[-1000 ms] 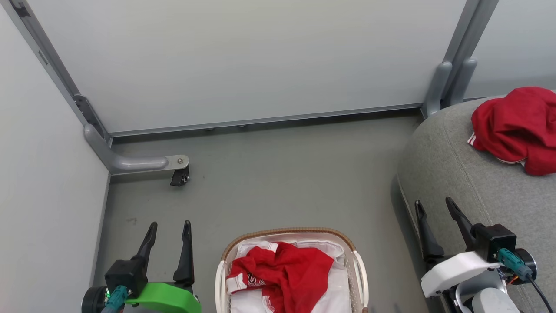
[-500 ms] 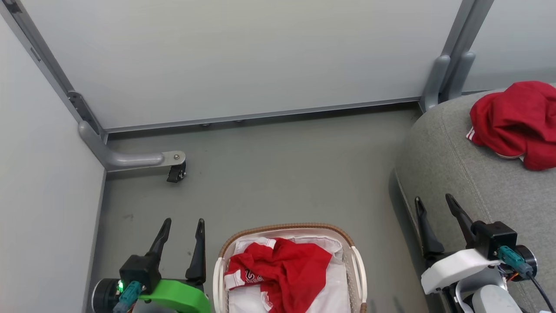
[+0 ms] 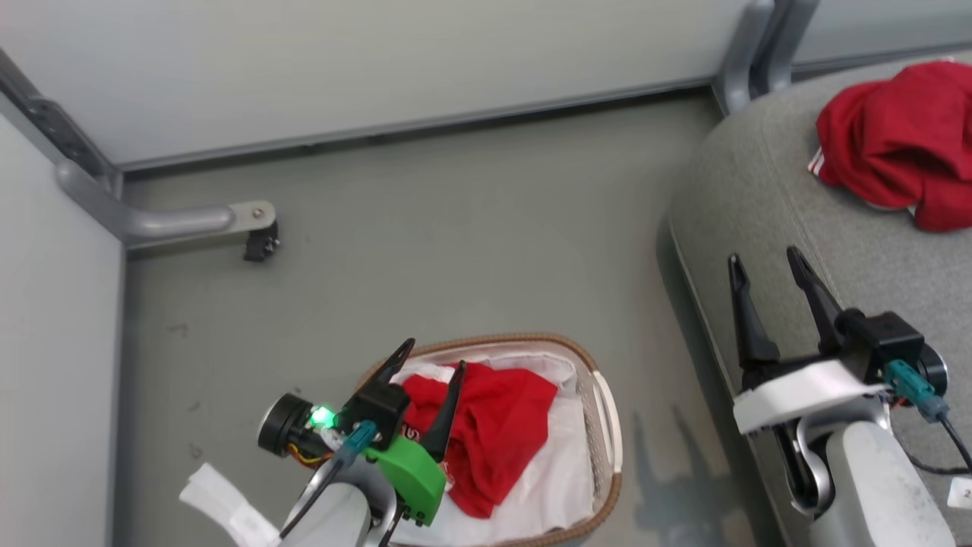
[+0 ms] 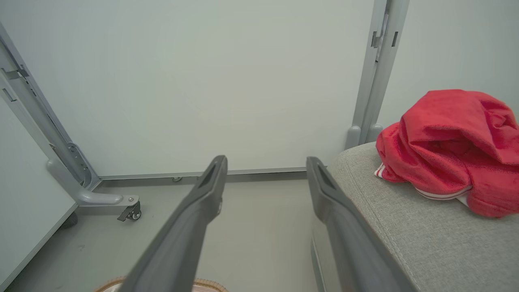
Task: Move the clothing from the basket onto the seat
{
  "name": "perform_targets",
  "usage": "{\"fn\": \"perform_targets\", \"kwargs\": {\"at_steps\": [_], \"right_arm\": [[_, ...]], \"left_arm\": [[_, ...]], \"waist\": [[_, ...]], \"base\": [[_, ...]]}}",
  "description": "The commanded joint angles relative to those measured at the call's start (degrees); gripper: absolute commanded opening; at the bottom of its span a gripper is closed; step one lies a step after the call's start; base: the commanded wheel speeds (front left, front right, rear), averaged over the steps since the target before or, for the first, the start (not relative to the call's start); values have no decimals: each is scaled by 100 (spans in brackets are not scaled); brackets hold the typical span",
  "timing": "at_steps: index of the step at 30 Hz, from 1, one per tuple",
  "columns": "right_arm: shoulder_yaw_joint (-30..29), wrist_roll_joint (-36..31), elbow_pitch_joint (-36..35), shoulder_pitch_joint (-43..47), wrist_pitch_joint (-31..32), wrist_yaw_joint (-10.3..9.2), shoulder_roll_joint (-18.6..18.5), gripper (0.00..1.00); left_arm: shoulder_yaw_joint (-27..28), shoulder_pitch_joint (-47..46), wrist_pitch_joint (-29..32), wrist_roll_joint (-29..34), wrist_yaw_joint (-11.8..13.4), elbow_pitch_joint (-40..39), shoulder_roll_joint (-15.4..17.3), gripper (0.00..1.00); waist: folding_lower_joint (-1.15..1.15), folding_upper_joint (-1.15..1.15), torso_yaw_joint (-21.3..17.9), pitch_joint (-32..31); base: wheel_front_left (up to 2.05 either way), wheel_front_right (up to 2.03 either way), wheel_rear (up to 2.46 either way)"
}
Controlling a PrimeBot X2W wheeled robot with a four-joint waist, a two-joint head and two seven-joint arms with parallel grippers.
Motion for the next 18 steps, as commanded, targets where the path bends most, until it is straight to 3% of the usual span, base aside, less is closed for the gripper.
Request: {"fn": "perform_targets", "kwargs": {"at_steps": [1,18], "right_arm": [[56,49,-69,-170,-28,-8,-17,100],[802,290,-807,-987,-28,-8,-9,100]], "left_arm": [[-115,-269,5,50,-15,224,27,100],[-1182,-1782,5,246,-8,2259,444,100]], "waist": [[0,0,-503,779],[0,0,-1734,2861]], "base": [[0,0,0],[0,0,0]]}}
